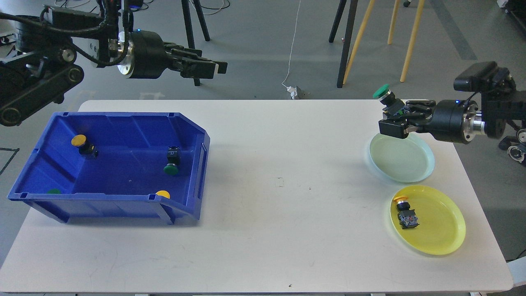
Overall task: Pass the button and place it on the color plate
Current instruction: 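Carry the green button with the right gripper onto the pale green plate and release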
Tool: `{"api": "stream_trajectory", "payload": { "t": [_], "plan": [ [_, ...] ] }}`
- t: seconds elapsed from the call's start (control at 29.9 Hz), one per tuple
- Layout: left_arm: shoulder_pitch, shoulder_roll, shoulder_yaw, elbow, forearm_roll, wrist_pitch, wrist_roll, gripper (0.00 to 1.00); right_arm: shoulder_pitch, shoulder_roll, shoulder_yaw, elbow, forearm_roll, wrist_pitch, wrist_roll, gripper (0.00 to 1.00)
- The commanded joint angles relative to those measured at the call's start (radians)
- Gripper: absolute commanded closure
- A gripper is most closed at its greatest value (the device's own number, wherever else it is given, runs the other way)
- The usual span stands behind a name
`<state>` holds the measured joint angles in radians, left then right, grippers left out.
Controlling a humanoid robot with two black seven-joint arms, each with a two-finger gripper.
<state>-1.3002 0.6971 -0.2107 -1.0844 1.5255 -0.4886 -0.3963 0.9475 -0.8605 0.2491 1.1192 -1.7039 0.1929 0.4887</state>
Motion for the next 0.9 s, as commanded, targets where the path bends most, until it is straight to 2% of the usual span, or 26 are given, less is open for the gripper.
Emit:
{"api": "stream_trajectory", "payload": {
  "t": [0.0,0.33,0.57,0.87],
  "plan": [
    [0.015,0.027,-0.033,0.000,-0.016,0.000,-0.001,0.10,-0.070,0.008,-0.004,-0.106,0.038,-0.030,0.000,1.00],
    [0.018,0.065,-0.044,-0.002,-0.061,0.000,-0.003,0.10,-0.176,0.124,-0.008,-0.387,0.098,-0.066,0.000,1.00],
    [0.018,0.076,-0.046,-0.009,-0.082,0.000,-0.004,0.10,-0.182,0.268,-0.008,-0.603,0.122,-0.066,0.000,0.99],
    [0.019,0.085,-0.047,-0.014,-0.084,0.000,-0.004,0.10,-0.180,0.396,-0.007,-0.737,0.182,-0.090,0.000,0.87]
  ]
}}
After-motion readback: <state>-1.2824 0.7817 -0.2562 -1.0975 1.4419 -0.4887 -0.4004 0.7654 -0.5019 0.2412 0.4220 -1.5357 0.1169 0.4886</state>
